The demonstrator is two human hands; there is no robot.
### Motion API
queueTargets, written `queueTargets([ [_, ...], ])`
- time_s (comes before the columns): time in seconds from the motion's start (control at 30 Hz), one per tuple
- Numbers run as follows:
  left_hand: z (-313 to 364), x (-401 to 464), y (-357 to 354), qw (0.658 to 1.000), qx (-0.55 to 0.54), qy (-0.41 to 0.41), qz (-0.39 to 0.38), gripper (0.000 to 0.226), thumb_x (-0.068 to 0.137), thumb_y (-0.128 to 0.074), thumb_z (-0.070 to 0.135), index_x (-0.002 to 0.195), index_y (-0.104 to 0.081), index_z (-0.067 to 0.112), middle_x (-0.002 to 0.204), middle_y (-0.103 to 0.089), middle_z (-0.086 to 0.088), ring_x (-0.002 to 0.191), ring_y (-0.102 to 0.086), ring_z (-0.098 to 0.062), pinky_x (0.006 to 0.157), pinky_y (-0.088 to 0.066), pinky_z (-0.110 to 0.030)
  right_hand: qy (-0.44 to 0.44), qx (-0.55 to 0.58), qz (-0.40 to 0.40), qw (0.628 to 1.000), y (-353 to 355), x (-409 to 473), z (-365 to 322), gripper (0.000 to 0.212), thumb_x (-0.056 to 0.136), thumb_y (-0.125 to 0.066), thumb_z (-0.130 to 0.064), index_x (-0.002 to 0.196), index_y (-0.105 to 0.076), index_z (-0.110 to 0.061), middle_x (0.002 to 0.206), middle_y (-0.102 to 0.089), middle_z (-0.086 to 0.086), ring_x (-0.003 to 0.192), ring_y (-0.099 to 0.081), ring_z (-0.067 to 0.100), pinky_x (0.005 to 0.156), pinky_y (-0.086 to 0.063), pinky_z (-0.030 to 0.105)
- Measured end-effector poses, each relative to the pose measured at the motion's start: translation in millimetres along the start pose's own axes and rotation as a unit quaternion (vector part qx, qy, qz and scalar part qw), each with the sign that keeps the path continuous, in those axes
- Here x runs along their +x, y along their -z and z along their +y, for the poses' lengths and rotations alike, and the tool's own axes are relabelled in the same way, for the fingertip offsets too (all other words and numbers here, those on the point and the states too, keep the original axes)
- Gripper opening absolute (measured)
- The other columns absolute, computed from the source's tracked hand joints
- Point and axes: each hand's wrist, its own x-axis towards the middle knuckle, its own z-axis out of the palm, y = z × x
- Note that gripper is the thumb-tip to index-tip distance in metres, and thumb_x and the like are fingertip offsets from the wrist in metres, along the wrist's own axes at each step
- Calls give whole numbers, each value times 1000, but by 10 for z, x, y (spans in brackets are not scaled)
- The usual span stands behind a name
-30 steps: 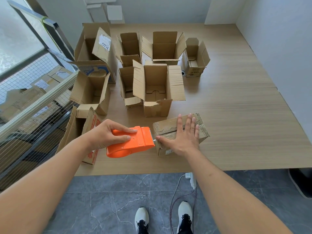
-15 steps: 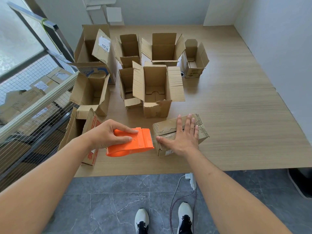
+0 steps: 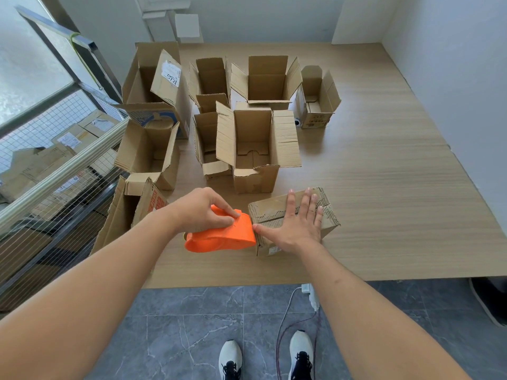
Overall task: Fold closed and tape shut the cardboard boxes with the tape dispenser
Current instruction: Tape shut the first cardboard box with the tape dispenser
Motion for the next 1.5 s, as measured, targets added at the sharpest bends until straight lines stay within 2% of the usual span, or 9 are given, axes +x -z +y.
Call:
queueTargets([
  [0.17, 45, 97, 24, 1000, 0, 29, -4, 17, 87, -74, 51, 104, -77, 49, 112, -60, 15, 95, -58, -10, 77, -56, -29, -1, 2, -1, 1000, -8, 2, -1, 142, 52, -24, -109, 154, 32, -27, 153, 49, 14, 141, 47, 30, 120, 23, 52],
  [0.3, 35, 129, 18, 999, -14, 46, -2, 13, 88, -73, 50, 100, -78, 51, 102, -62, 19, 91, -63, -10, 67, -54, -22, 1, -1, -1, 1000, 2, -6, -1, 141, 54, -25, -107, 154, 32, -27, 153, 49, 15, 142, 46, 31, 120, 23, 52],
  [0.5, 110, 196, 65, 998, -12, 63, -14, 12, 88, -74, 48, 97, -81, 43, 94, -71, 12, 84, -70, -14, 58, -54, -18, 0, -4, 2, 1000, -6, -14, 0, 142, 53, -24, -108, 154, 33, -27, 153, 49, 15, 142, 46, 31, 120, 22, 52],
  [0.73, 156, 237, 137, 996, -6, 79, -30, 18, 89, -73, 47, 98, -81, 34, 93, -75, 7, 83, -72, -14, 60, -53, -17, -2, -4, 26, 1000, -41, -26, -9, 143, 51, -22, -109, 156, 29, -27, 156, 45, 15, 144, 44, 30, 119, 24, 50],
  [0.9, 294, 310, 166, 995, 63, 73, -37, 22, 87, -75, 51, 102, -80, 36, 93, -71, 11, 79, -71, -11, 51, -50, -13, 1, -3, 23, 1000, -33, -30, -5, 145, 49, -21, -109, 156, 29, -26, 157, 44, 16, 144, 43, 31, 120, 23, 51],
  [1.0, 357, 347, 158, 993, 99, 59, -25, 21, 83, -76, 52, 97, -81, 37, 90, -70, 15, 79, -69, -8, 55, -52, -16, 1, -6, 22, 1000, -29, -29, -8, 144, 50, -22, -109, 156, 28, -25, 157, 43, 17, 145, 42, 32, 120, 22, 52],
  [1.33, 595, 426, 172, 982, 172, 65, -36, 27, 80, -79, 53, 95, -78, 31, 85, -72, 7, 76, -71, -12, 65, -63, -27, 1, -9, 19, 1000, -21, -47, -23, 146, 47, -17, -111, 156, 30, -25, 157, 43, 18, 145, 42, 32, 120, 22, 52],
  [1.5, 766, 423, 112, 966, 257, 18, -20, 29, 73, -77, 58, 89, -78, 34, 85, -69, 11, 74, -65, -12, 62, -59, -28, 1, -13, 8, 1000, 2, -51, -23, 145, 49, -16, -110, 155, 32, -24, 155, 45, 18, 144, 44, 33, 120, 22, 52],
])
